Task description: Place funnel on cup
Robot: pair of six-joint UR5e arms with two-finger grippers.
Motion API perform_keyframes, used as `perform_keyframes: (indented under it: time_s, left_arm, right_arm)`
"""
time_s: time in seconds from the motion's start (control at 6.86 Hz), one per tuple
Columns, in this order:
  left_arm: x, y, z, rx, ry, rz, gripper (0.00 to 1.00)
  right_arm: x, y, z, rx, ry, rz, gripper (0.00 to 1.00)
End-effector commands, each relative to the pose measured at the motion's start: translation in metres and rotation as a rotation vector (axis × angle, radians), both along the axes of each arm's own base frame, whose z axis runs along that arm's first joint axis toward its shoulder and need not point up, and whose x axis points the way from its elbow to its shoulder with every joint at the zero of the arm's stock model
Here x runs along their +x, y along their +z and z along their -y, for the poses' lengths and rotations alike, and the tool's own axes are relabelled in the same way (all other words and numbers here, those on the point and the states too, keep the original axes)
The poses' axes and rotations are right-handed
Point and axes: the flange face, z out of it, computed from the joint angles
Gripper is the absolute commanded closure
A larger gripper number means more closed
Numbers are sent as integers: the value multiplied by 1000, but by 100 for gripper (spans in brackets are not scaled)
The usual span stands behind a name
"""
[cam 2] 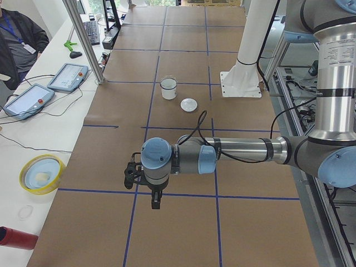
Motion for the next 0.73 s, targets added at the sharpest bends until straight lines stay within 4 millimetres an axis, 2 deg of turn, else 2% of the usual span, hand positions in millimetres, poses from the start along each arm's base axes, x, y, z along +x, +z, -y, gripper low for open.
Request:
perform_keyframes:
  time_s: [0.0, 0.58]
  left_arm:
    - [0, -3, 0, 5, -1, 1, 0]
    - [-1, -7, -1, 10, -3, 3, 0]
  right_arm:
    - [0, 0, 0, 0, 0, 0, 0]
    - [0, 0, 0, 0, 0, 0, 0]
